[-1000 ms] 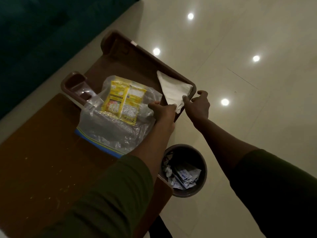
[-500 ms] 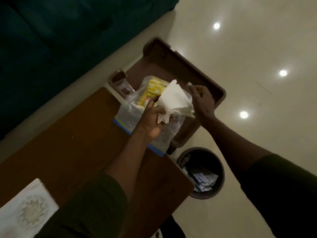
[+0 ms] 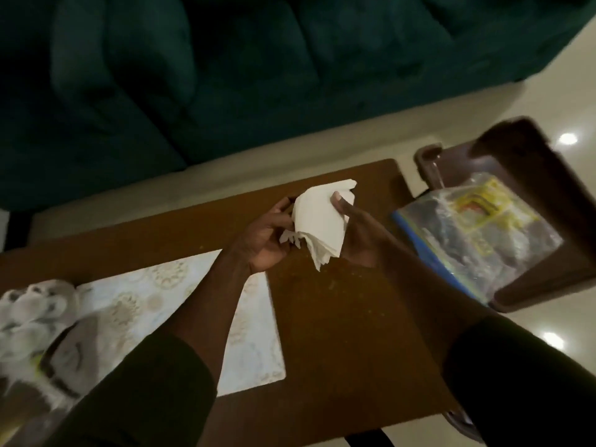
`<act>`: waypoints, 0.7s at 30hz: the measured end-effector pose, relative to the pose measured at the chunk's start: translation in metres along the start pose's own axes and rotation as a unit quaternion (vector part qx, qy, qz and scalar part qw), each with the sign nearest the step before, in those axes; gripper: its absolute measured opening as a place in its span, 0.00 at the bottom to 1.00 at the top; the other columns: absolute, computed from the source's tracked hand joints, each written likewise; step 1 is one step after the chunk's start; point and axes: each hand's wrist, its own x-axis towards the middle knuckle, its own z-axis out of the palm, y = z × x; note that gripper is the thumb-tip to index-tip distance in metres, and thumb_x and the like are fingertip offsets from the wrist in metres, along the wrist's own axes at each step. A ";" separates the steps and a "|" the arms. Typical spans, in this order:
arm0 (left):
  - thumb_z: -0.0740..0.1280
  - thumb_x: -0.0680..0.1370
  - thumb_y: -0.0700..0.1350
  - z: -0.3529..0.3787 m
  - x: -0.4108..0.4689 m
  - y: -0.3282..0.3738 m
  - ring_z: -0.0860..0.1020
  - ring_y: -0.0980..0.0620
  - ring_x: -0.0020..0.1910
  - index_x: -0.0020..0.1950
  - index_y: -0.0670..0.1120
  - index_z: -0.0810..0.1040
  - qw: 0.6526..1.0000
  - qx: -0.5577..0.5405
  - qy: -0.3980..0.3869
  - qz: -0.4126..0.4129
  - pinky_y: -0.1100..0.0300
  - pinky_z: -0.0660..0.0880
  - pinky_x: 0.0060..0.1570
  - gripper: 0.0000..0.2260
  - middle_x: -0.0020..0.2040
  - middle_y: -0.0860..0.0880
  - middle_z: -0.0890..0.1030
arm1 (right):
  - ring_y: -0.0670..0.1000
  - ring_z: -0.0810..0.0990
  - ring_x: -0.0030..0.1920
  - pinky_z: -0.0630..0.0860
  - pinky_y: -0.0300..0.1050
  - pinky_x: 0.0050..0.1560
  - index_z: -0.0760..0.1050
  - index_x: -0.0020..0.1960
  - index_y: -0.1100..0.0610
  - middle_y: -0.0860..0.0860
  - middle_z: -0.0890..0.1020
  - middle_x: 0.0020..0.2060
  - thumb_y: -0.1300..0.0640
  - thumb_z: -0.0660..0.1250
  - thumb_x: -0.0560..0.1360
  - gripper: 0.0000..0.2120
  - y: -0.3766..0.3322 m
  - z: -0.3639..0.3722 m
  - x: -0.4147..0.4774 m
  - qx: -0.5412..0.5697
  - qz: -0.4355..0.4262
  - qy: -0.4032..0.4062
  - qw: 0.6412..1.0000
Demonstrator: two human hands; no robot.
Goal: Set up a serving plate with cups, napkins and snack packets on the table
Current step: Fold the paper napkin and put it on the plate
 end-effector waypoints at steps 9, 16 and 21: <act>0.61 0.76 0.30 -0.173 -0.135 0.019 0.79 0.41 0.51 0.72 0.48 0.68 0.980 0.160 0.114 -0.030 0.50 0.79 0.49 0.27 0.61 0.42 0.77 | 0.60 0.79 0.57 0.78 0.60 0.57 0.75 0.60 0.56 0.57 0.81 0.56 0.59 0.72 0.72 0.17 0.075 0.169 0.058 -0.126 0.035 0.035 0.991; 0.73 0.70 0.56 -0.245 -0.190 0.017 0.76 0.49 0.67 0.71 0.57 0.69 0.972 0.196 0.096 -0.089 0.39 0.60 0.73 0.30 0.67 0.52 0.79 | 0.56 0.83 0.50 0.80 0.52 0.49 0.77 0.56 0.56 0.57 0.83 0.51 0.63 0.65 0.74 0.11 0.142 0.248 0.088 -0.254 0.042 -0.040 0.965; 0.66 0.71 0.67 -0.279 -0.203 0.019 0.78 0.43 0.65 0.71 0.51 0.72 0.994 0.069 0.085 -0.028 0.41 0.70 0.68 0.33 0.66 0.44 0.79 | 0.59 0.81 0.55 0.78 0.58 0.55 0.77 0.58 0.55 0.56 0.83 0.52 0.62 0.68 0.75 0.12 0.157 0.284 0.100 -0.304 -0.001 -0.045 0.952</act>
